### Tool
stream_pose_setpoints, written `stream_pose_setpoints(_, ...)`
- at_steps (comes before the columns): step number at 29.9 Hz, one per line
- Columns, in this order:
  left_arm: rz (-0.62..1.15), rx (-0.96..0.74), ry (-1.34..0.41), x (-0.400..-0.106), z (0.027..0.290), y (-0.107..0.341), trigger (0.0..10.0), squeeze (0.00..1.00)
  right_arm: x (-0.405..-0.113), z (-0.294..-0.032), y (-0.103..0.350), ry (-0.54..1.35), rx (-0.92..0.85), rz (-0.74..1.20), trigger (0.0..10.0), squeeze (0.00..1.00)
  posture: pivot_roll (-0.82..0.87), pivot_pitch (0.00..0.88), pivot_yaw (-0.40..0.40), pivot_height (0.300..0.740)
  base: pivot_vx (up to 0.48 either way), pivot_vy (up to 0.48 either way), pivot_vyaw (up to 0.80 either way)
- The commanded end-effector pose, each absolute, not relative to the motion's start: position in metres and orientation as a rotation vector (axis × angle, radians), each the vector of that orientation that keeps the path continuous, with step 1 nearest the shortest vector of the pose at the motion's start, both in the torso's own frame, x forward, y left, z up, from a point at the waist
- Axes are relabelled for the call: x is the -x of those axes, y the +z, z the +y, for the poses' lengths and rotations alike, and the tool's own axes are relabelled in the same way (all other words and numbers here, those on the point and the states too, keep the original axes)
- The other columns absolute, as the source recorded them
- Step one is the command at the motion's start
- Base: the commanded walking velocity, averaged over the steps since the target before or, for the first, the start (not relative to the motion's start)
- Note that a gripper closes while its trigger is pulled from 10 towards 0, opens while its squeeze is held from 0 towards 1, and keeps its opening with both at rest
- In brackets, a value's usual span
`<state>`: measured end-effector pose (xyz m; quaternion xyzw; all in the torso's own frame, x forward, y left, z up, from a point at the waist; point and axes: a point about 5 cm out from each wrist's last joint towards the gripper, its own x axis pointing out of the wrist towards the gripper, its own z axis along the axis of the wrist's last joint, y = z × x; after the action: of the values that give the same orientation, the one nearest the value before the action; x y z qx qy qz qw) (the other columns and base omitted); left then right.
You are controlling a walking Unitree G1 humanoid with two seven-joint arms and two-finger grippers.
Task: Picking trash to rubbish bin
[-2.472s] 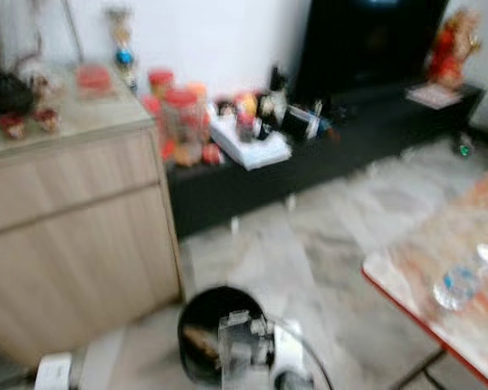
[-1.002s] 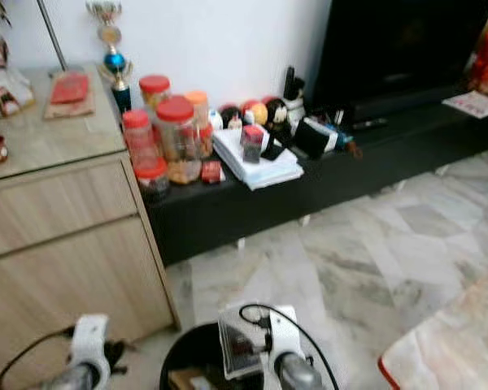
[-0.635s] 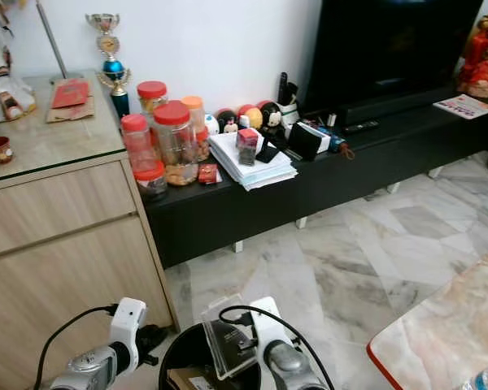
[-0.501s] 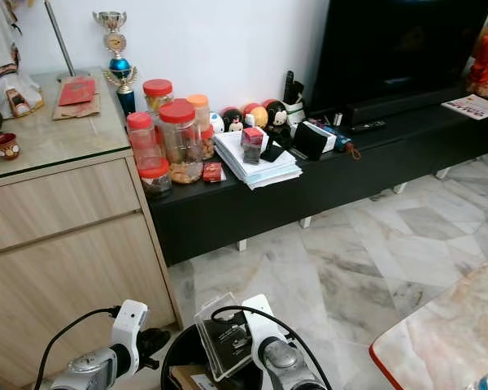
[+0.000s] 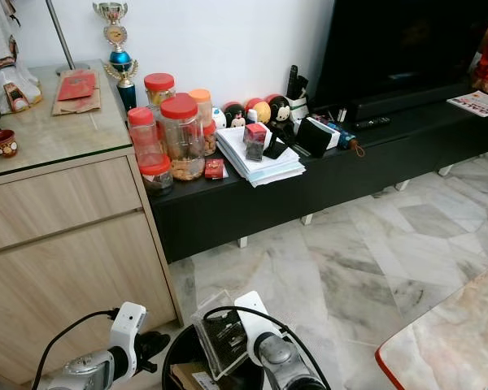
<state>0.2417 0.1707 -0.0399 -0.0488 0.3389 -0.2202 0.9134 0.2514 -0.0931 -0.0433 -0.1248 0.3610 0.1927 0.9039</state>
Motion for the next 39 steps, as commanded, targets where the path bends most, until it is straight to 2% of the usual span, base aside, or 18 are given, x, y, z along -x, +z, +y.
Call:
stream_pose_setpoints(1,0.697,0.113,-0.448,-0.241,0.172,-0.040,10.0,0.00,-0.256,-0.093,-0.040,0.392,0.267,0.735,10.0,1.00,0.09,0.000,-0.035,0.740,0.000,0.000,0.00)
stream_pose_setpoints(17,0.696,0.109,-0.446,-0.241,0.172,-0.040,10.0,0.00,-0.256,-0.095,-0.040,0.362,0.226,0.738,10.0,1.00,0.09,0.000,-0.037,0.740,0.000,0.000,0.00)
stream_pose_setpoints(18,0.696,0.097,-0.428,-0.241,0.174,-0.040,10.0,0.00,-0.256,-0.096,-0.041,0.361,0.222,0.738,10.0,0.22,0.09,0.000,-0.037,0.740,0.000,0.000,0.00)
stream_pose_setpoints(19,0.693,0.074,-0.400,-0.241,0.177,-0.040,10.0,0.00,-0.254,-0.098,-0.042,0.356,0.219,0.743,10.0,0.00,0.09,0.000,-0.037,0.740,0.000,0.000,0.00)
stream_pose_setpoints(20,0.690,0.060,-0.384,-0.241,0.179,-0.040,10.0,0.00,-0.254,-0.099,-0.043,0.353,0.218,0.747,10.0,0.00,0.09,0.000,-0.037,0.740,0.000,0.000,0.00)
stream_pose_setpoints(22,0.691,-0.052,-0.225,-0.241,0.199,-0.041,10.0,0.00,-0.247,-0.108,-0.049,0.328,0.212,0.776,10.0,0.00,0.09,0.000,-0.034,0.740,0.000,0.000,0.00)
stream_pose_setpoints(29,0.730,-0.094,0.114,-0.219,0.242,-0.049,10.0,0.00,-0.224,-0.129,-0.065,0.229,0.106,0.858,10.0,0.00,0.08,0.000,-0.031,0.740,0.000,0.000,0.00)
stream_pose_setpoints(34,0.755,-0.064,0.238,-0.201,0.254,-0.056,10.0,0.00,-0.210,-0.143,-0.073,0.153,0.074,0.906,10.0,0.00,0.07,0.000,-0.028,0.740,0.000,0.000,0.00)
stream_pose_setpoints(39,0.812,-0.106,0.278,-0.178,0.255,-0.067,10.0,0.00,-0.193,-0.158,-0.082,0.036,0.005,0.958,10.0,0.00,0.06,0.000,-0.027,0.740,0.000,0.000,0.00)
